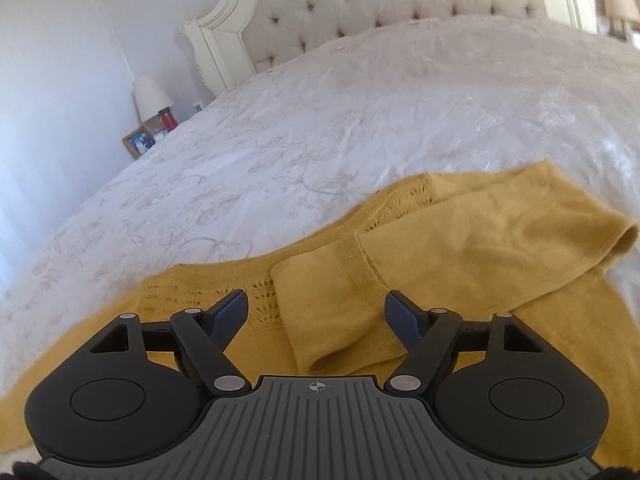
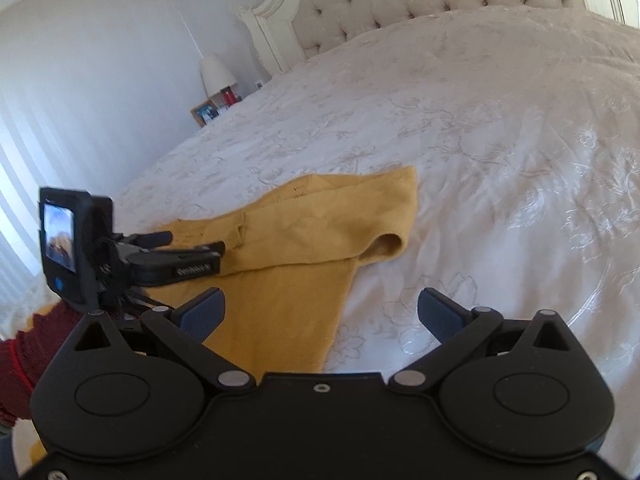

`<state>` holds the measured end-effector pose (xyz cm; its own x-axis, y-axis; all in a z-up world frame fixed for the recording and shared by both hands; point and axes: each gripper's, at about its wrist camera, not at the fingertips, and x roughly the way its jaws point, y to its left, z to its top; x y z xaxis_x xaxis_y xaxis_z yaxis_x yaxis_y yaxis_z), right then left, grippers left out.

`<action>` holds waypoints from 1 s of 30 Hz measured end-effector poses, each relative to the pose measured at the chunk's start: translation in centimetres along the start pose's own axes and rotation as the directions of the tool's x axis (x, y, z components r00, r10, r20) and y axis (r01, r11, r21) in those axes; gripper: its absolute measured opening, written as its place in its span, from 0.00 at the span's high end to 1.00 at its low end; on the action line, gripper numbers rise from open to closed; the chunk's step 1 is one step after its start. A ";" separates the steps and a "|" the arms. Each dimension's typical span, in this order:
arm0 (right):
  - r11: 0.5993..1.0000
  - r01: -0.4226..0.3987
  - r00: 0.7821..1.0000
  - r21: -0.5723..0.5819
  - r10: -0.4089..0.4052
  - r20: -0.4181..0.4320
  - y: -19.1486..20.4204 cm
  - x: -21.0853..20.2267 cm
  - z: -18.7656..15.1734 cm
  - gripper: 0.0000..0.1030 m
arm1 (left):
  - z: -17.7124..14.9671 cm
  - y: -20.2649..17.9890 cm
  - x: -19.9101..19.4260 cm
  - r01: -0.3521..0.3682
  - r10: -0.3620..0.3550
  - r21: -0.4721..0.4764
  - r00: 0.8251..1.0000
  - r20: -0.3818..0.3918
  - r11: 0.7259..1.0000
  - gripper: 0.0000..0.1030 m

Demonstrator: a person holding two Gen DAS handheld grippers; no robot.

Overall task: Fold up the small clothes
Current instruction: 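Move the left gripper to the other sleeve and close on it, then lay the held sleeve across the sweater back with the left gripper, open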

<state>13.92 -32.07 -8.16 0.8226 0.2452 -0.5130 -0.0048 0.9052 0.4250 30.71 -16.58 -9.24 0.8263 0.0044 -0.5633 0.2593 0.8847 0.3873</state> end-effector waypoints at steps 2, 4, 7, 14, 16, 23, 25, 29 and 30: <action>1.000 -0.005 1.000 0.013 0.005 0.002 -0.2 0.0 0.1 0.01 | 0.0 -0.5 0.7 -0.011 0.011 0.037 1.000 -0.021 0.999 0.27; 1.000 -0.004 1.000 0.029 0.004 -0.002 -0.5 0.0 0.1 0.01 | -0.3 -1.0 1.0 -0.011 0.013 0.059 1.000 -0.028 0.998 0.27; 0.998 -0.007 1.000 0.061 0.008 -0.007 -1.1 0.1 0.1 0.01 | -1.0 -1.6 0.7 -0.001 0.002 0.083 1.000 -0.013 0.997 0.27; 0.997 -0.015 1.000 0.071 0.015 -0.008 -1.1 0.2 -0.1 0.01 | -1.7 -1.9 0.6 -0.034 0.029 0.128 0.999 0.039 0.991 0.27; 0.997 -0.017 1.000 0.071 0.018 -0.012 -1.1 0.3 -0.2 0.01 | -1.4 -1.6 1.1 -0.046 0.043 0.118 0.999 0.026 0.992 0.27; 0.997 -0.030 0.999 0.069 0.032 -0.026 -0.9 0.7 -0.5 0.01 | -0.9 1.2 2.8 0.104 -0.105 -0.012 0.994 -0.035 0.994 0.93; 0.997 -0.031 0.999 0.069 0.033 -0.032 -0.9 0.8 -0.7 0.01 | -0.9 2.3 2.6 0.121 -0.123 -0.069 0.992 -0.014 0.990 0.94; 0.997 -0.034 0.999 0.073 0.037 -0.033 -0.9 0.8 -0.8 0.01 | -0.4 5.6 1.4 0.102 -0.099 -0.152 0.995 0.030 0.983 0.94; 0.997 -0.035 0.999 0.073 0.037 -0.034 -0.9 0.8 -0.8 0.01 | -0.3 6.6 1.2 0.100 -0.096 -0.171 0.995 0.032 0.980 0.94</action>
<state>14.15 -32.40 -9.52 0.8023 0.2905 -0.5215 0.0083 0.8682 0.4962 33.30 -10.62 -7.56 0.8133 -0.0956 -0.5740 0.2513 0.9474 0.1983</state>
